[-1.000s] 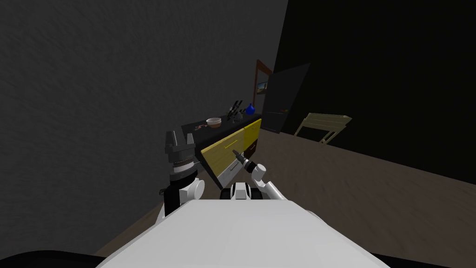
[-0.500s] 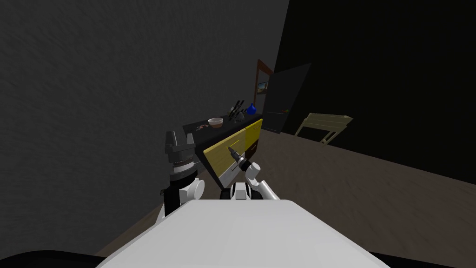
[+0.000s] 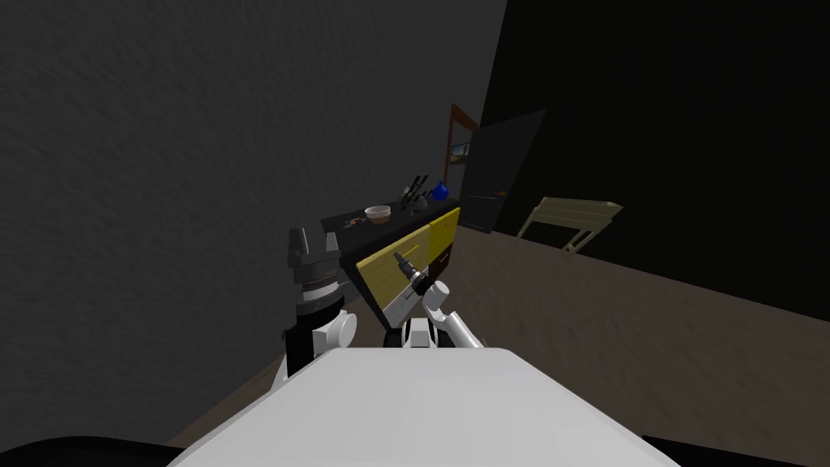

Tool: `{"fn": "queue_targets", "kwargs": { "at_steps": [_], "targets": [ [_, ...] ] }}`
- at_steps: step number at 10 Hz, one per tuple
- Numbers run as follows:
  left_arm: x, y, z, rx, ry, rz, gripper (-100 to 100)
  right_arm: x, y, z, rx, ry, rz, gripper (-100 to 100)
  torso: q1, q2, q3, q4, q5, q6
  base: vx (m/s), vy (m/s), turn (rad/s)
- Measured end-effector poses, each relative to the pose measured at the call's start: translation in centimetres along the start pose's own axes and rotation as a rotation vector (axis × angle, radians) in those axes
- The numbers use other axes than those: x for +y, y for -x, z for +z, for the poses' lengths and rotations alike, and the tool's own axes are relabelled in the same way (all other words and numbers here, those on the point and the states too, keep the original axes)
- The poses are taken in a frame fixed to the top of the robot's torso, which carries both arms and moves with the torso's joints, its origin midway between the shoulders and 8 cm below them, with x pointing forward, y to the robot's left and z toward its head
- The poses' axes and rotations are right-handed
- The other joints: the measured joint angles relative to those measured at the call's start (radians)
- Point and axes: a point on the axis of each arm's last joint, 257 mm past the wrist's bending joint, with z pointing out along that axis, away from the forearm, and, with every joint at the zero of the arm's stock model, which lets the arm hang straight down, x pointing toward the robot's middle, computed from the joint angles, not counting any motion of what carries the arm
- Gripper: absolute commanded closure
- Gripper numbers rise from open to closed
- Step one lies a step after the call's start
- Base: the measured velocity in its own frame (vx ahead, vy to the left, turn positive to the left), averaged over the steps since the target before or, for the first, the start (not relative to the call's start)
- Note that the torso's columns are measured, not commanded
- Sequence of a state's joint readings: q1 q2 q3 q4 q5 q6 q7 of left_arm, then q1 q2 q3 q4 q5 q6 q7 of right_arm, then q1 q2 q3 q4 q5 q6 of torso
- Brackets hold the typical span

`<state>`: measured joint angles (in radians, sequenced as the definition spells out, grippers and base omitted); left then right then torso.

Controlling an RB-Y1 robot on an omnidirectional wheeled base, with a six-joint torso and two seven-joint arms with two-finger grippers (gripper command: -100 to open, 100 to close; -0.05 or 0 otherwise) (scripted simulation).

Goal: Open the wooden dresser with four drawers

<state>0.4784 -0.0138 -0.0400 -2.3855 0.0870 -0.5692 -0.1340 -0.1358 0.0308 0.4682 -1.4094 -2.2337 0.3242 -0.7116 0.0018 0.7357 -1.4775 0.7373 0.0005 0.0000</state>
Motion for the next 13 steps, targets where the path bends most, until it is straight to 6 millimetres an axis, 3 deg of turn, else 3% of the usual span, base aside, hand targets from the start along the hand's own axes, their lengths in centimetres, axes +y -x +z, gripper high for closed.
{"fn": "queue_targets", "kwargs": {
  "at_steps": [1, 13],
  "targets": [
    [0.00, 0.00, 0.00, 0.000, 0.000, 0.000, 0, -0.01, -0.05, 0.05, 0.002, 0.002, 0.001, 100, -0.002, 0.002, 0.001, 0.000, 0.000, 0.000, -0.016, -0.020, -0.093],
    [0.01, 0.00, 0.00, 0.000, 0.000, 0.000, 0, -0.23, -0.15, -0.13, -0.010, 0.004, 0.004, 100, -0.003, 0.006, 0.004, 0.002, -0.001, -0.001, -0.109, -0.104, -0.007]
  ]
}}
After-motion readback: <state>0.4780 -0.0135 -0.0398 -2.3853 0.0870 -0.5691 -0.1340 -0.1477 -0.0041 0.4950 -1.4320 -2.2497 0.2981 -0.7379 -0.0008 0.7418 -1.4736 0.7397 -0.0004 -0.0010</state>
